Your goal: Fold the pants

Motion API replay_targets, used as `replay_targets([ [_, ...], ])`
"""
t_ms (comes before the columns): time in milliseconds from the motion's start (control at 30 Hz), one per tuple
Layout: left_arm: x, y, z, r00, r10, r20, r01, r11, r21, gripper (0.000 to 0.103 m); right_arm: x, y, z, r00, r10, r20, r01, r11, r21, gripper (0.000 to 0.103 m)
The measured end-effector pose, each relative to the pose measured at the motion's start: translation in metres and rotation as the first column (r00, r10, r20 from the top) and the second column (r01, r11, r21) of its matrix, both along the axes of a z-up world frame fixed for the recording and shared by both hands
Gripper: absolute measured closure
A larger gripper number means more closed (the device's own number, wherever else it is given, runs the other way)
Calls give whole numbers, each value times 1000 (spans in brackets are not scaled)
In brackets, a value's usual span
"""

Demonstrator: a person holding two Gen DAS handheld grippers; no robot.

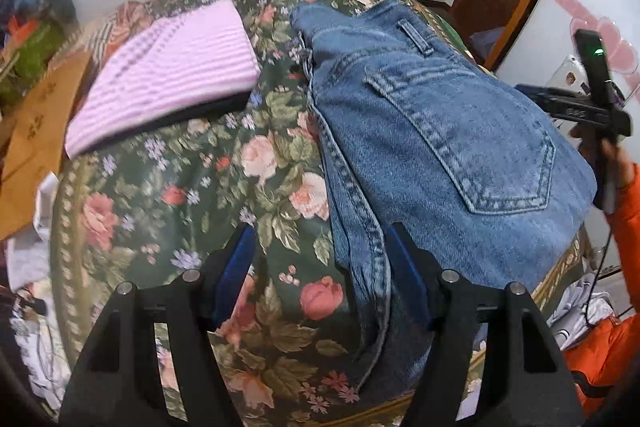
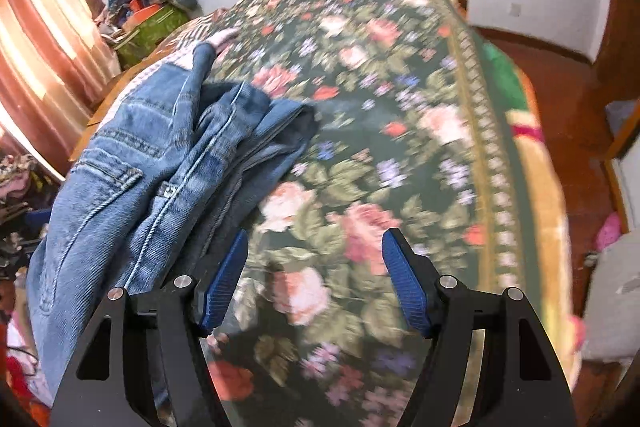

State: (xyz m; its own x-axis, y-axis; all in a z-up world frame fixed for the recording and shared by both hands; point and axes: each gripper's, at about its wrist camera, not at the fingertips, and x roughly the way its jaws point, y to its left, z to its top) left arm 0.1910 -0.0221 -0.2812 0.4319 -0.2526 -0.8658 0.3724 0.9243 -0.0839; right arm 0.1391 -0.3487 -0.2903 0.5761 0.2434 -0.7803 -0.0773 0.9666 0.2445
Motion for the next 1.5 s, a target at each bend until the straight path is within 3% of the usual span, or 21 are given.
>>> replay_targets([
  [200,35,13,25,995,85,44,-83,996,-33,35,6,1,38,994,16,105,-13,1000,-25,32],
  [367,80,2,30,993,93,73,-92,996,-15,35,29,29,54,981,113,156,-104,993,-62,29],
  [633,111,-44,4,998,-7,59,8,1000,-16,35,79,72,42,960,229,158,-223,973,-54,29],
  [733,111,-49,-3,996,-11,88,12,1000,-4,28,91,84,34,954,266,139,-263,964,-34,30],
  [800,113,-47,-5,995,-1,95,2,1000,-14,21,101,88,27,953,277,123,-277,961,-19,45],
  [933,120,-36,-12,998,25,59,-21,997,-76,15,115,90,17,960,265,92,-268,963,22,63],
  [967,122,-35,-13,998,29,51,-25,996,-88,15,119,90,14,961,265,83,-269,962,42,76],
  [1000,122,-34,-13,998,32,49,-27,995,-91,15,120,89,13,962,259,84,-264,963,52,81],
  [1300,131,-36,16,993,58,100,-48,994,-101,15,105,77,36,950,236,204,-258,962,90,87],
  [1500,146,-51,22,990,47,129,-38,997,-73,15,93,72,51,938,228,261,-243,970,25,92],
])
